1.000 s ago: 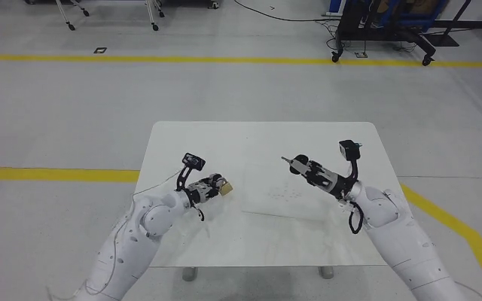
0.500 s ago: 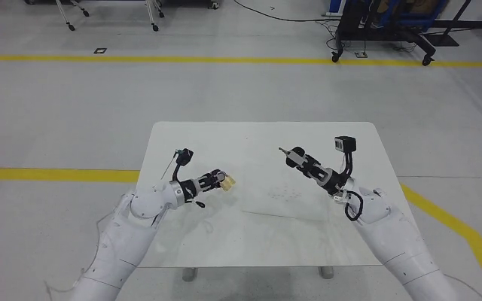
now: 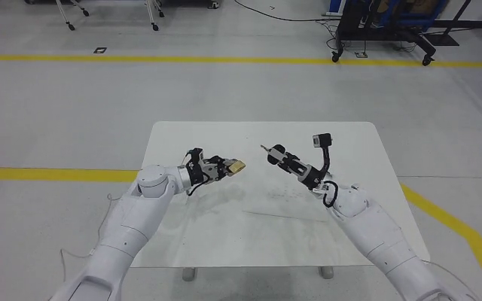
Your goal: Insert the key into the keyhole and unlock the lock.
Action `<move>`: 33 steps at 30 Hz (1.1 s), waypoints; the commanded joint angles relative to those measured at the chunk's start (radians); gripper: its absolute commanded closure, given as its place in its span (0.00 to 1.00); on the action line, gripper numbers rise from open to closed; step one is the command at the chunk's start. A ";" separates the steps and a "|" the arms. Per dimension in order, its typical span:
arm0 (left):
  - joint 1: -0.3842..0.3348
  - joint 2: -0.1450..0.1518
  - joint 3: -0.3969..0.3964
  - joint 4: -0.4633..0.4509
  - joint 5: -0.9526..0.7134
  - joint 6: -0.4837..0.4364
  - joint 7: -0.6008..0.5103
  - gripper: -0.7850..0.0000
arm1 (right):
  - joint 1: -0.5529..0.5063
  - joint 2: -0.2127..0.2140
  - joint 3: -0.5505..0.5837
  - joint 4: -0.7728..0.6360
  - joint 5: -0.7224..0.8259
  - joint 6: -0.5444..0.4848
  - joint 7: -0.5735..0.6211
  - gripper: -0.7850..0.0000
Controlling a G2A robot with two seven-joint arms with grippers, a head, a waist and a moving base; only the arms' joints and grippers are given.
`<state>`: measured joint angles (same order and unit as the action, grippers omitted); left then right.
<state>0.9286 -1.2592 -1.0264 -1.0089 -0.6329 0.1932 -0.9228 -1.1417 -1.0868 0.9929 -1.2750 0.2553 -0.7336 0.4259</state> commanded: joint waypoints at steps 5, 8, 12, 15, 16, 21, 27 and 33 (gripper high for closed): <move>0.001 0.000 -0.001 -0.001 0.001 0.000 0.000 1.00 | 0.000 0.000 0.000 -0.001 0.001 0.000 0.001 1.00; 0.001 0.000 -0.001 -0.001 0.001 0.000 0.000 1.00 | 0.000 0.000 0.000 -0.001 0.001 0.000 0.001 1.00; 0.022 -0.004 0.005 -0.020 -0.028 0.022 0.019 1.00 | -0.002 0.000 0.003 0.004 -0.006 0.021 -0.011 1.00; 0.030 -0.004 0.002 -0.038 -0.028 0.024 0.037 1.00 | -0.012 -0.003 0.000 -0.030 0.021 0.068 0.011 1.00; 0.033 -0.004 -0.001 -0.043 -0.028 0.015 0.043 1.00 | -0.016 -0.001 0.007 -0.033 0.020 0.087 0.021 1.00; 0.057 -0.003 0.002 -0.082 0.046 -0.088 0.123 1.00 | -0.055 0.004 0.013 -0.067 0.156 0.309 0.151 1.00; 0.081 -0.001 -0.001 -0.113 0.100 -0.154 0.172 1.00 | -0.092 0.019 0.070 -0.083 0.233 0.401 0.270 1.00; 0.084 -0.002 -0.001 -0.111 0.095 -0.131 0.172 1.00 | -0.092 0.019 0.070 -0.083 0.233 0.401 0.270 1.00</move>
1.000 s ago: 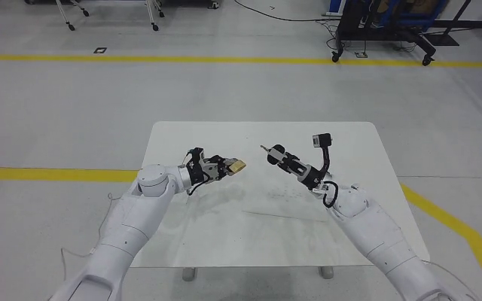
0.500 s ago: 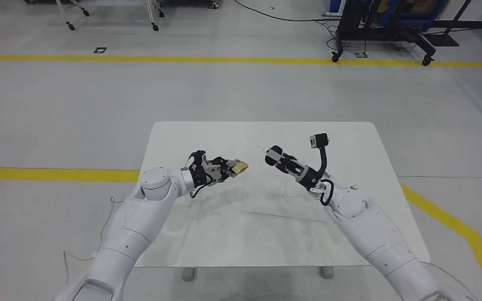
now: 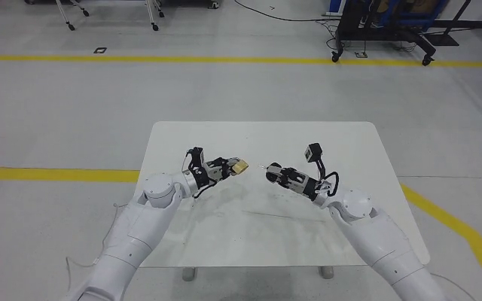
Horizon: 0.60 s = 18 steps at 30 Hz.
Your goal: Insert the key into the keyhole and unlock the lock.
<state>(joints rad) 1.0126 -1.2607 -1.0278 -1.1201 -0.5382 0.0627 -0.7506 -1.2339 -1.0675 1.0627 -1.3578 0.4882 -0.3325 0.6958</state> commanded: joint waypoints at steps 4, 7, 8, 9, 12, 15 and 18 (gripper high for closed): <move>0.000 0.000 0.000 0.000 0.000 -0.001 0.000 1.00 | 0.000 0.000 0.000 0.000 0.000 0.000 0.000 1.00; 0.018 -0.002 0.003 -0.021 -0.008 0.003 0.015 1.00 | -0.003 0.000 -0.001 -0.001 -0.010 0.009 -0.015 1.00; 0.022 -0.002 0.001 -0.026 -0.013 0.001 0.018 1.00 | -0.006 -0.001 -0.008 -0.010 -0.050 0.038 -0.048 1.00; 0.025 -0.002 -0.001 -0.032 -0.010 -0.011 0.021 1.00 | -0.009 -0.003 -0.020 -0.028 -0.087 0.078 -0.075 1.00; 0.036 -0.003 -0.001 -0.049 0.009 -0.056 0.029 1.00 | -0.022 -0.010 -0.040 -0.071 -0.114 0.194 -0.166 1.00; 0.044 -0.002 0.000 -0.060 0.038 -0.089 0.043 1.00 | -0.048 -0.017 -0.046 -0.110 -0.083 0.235 -0.219 1.00; 0.050 0.000 0.007 -0.070 0.107 -0.118 0.068 1.00 | -0.063 -0.021 -0.046 -0.131 -0.086 0.246 -0.257 1.00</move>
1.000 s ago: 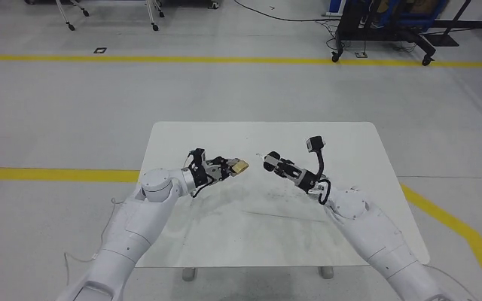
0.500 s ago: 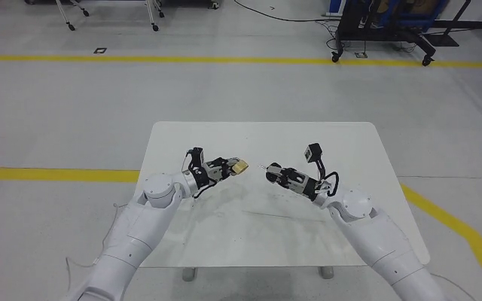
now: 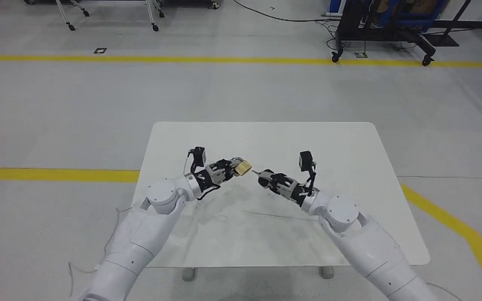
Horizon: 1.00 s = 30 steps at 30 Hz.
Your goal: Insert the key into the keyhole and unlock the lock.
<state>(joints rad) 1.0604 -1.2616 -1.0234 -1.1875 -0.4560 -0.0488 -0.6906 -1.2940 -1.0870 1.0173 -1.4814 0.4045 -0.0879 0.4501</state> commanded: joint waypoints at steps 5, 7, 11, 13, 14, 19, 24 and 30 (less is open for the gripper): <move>0.014 0.000 -0.003 -0.016 0.052 -0.034 0.047 1.00 | -0.026 -0.008 0.000 -0.043 -0.005 0.008 -0.069 1.00; 0.015 0.000 -0.008 -0.017 0.051 -0.033 0.051 1.00 | -0.033 -0.010 0.002 -0.051 -0.010 0.006 -0.085 1.00; 0.018 0.000 -0.011 -0.020 0.055 -0.026 0.057 1.00 | -0.030 -0.017 -0.005 -0.041 0.000 -0.024 -0.065 1.00; 0.019 -0.001 -0.011 -0.021 0.062 -0.024 0.059 1.00 | -0.023 -0.020 -0.008 -0.031 0.004 -0.028 -0.060 1.00; 0.020 -0.001 -0.010 -0.022 0.066 -0.024 0.060 1.00 | -0.019 -0.022 -0.010 -0.027 0.001 -0.024 -0.062 1.00; 0.022 -0.002 -0.007 -0.025 0.081 -0.016 0.049 1.00 | -0.003 -0.031 -0.014 -0.011 0.013 -0.006 -0.060 1.00; 0.024 -0.002 -0.008 -0.027 0.089 -0.013 0.043 1.00 | 0.001 -0.037 -0.012 -0.003 0.016 0.002 -0.051 1.00; 0.026 -0.004 -0.010 -0.028 0.090 -0.009 0.043 1.00 | 0.003 -0.043 -0.017 -0.007 0.003 0.011 -0.046 1.00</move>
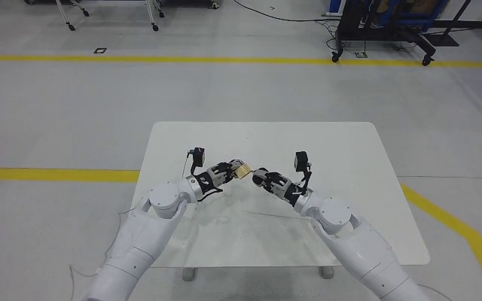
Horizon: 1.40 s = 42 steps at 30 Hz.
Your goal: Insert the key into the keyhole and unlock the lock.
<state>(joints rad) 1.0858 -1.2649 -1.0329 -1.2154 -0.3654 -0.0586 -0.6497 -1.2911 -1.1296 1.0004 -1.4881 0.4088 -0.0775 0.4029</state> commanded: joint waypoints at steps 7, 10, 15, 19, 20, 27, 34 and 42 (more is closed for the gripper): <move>0.007 -0.003 -0.018 -0.004 -0.020 0.001 0.048 1.00 | -0.019 -0.004 0.009 -0.007 -0.009 -0.014 0.003 1.00; 0.009 -0.004 -0.020 -0.005 -0.021 0.005 0.054 1.00 | -0.032 -0.005 0.015 -0.019 -0.015 -0.024 0.003 1.00; 0.010 -0.006 -0.017 -0.006 -0.013 0.012 0.054 1.00 | -0.041 -0.007 0.018 -0.037 -0.030 -0.020 0.004 1.00; 0.009 -0.007 -0.015 -0.005 -0.005 0.016 0.042 1.00 | -0.036 -0.011 0.017 -0.035 -0.034 -0.009 0.002 1.00; 0.010 -0.007 -0.013 -0.004 -0.002 0.017 0.038 1.00 | -0.034 -0.012 0.017 -0.034 -0.036 -0.006 0.001 1.00; 0.008 -0.009 -0.009 -0.001 0.007 0.017 0.026 1.00 | -0.029 -0.020 0.013 -0.033 -0.049 0.012 -0.011 1.00; 0.008 -0.012 -0.016 0.004 -0.007 0.027 0.036 1.00 | -0.034 -0.027 -0.003 -0.041 -0.091 0.013 -0.018 1.00; 0.005 -0.014 -0.019 0.011 -0.005 0.052 0.052 1.00 | -0.054 -0.033 -0.001 -0.067 -0.172 -0.023 -0.103 1.00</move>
<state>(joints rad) 1.0913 -1.2791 -1.0518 -1.2062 -0.3713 -0.0122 -0.6005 -1.3396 -1.1626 0.9940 -1.5497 0.2563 -0.0912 0.3218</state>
